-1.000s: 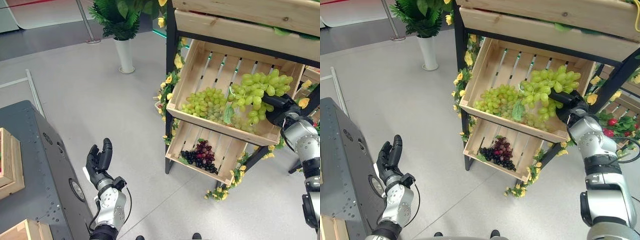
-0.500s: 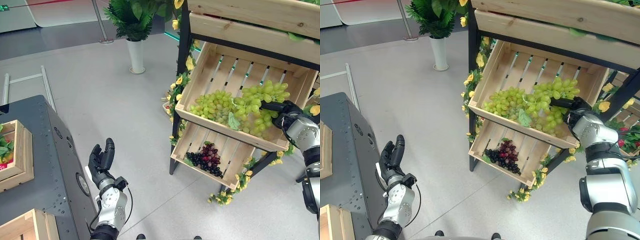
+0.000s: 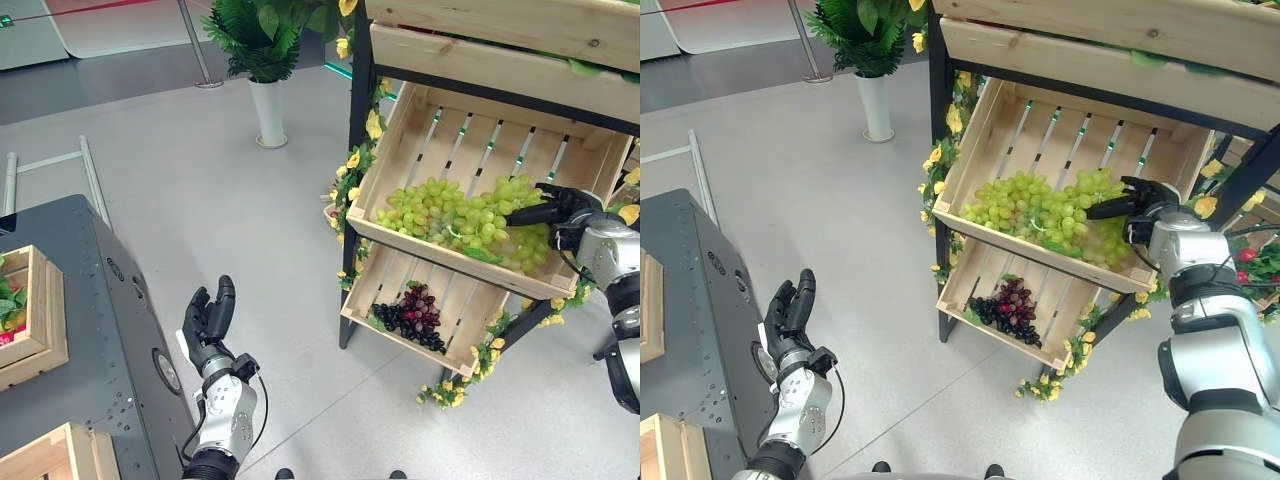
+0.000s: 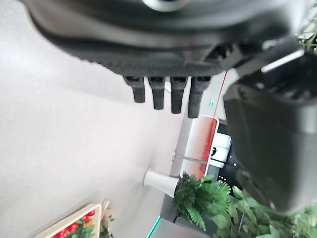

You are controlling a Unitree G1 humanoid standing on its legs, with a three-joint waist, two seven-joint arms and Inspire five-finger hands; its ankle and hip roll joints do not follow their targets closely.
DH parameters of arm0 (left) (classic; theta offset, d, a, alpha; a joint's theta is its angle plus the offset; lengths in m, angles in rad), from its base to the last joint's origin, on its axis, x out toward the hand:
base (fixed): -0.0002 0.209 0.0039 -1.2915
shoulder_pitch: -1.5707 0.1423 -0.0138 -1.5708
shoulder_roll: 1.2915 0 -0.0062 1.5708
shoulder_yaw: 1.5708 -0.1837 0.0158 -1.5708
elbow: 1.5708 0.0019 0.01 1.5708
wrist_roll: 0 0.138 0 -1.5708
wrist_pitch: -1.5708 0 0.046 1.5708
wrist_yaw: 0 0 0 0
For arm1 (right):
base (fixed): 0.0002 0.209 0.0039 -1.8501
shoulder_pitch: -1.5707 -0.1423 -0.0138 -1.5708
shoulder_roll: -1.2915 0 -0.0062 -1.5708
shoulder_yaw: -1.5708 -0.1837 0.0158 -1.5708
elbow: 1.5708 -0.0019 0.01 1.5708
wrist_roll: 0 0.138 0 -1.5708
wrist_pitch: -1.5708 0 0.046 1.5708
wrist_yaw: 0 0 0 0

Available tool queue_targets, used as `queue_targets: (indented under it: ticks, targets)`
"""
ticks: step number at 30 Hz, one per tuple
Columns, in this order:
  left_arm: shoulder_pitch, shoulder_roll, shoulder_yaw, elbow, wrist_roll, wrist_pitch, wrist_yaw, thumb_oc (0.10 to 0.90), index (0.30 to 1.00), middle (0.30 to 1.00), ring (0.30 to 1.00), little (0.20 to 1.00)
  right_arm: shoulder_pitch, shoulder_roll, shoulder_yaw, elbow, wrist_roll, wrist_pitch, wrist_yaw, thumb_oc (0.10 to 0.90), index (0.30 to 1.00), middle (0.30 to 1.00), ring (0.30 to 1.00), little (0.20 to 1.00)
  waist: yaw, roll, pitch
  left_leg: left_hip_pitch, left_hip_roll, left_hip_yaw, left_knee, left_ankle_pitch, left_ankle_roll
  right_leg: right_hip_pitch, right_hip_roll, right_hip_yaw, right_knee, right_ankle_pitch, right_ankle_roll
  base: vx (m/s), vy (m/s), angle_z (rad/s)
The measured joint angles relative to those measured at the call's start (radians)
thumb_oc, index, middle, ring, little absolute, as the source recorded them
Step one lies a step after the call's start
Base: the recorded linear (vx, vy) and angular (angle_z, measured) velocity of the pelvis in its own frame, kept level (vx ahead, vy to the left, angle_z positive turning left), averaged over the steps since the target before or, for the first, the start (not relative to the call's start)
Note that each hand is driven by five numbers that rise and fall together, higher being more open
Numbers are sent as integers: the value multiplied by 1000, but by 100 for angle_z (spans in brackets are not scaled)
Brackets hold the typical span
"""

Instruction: Pick up the fruits from the basket on one side to the basket on the other side

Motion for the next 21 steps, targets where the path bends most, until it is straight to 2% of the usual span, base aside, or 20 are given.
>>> queue_targets:
  ticks: [17, 21]
  targets:
    - [0, 0, -20, 0, -16, 0, 0, 800, 900, 900, 900, 900, -66, -18, 82, -8, -118, 1, -3, 800, 900, 900, 900, 900, 1, 0, 0, -1, 0, 2, 0, -2, 2, -2, 0, 2, 0, 0, 0, 0, 0, 0]
    - [0, 0, -28, 0, -17, 0, 0, 800, 900, 900, 900, 900, -66, -19, 89, -67, -158, 1, -15, 800, 900, 900, 900, 900, -7, 1, 0, -2, 1, 2, 0, -2, 2, -3, 0, 1, 0, 0, 0, 0, 0, 0]
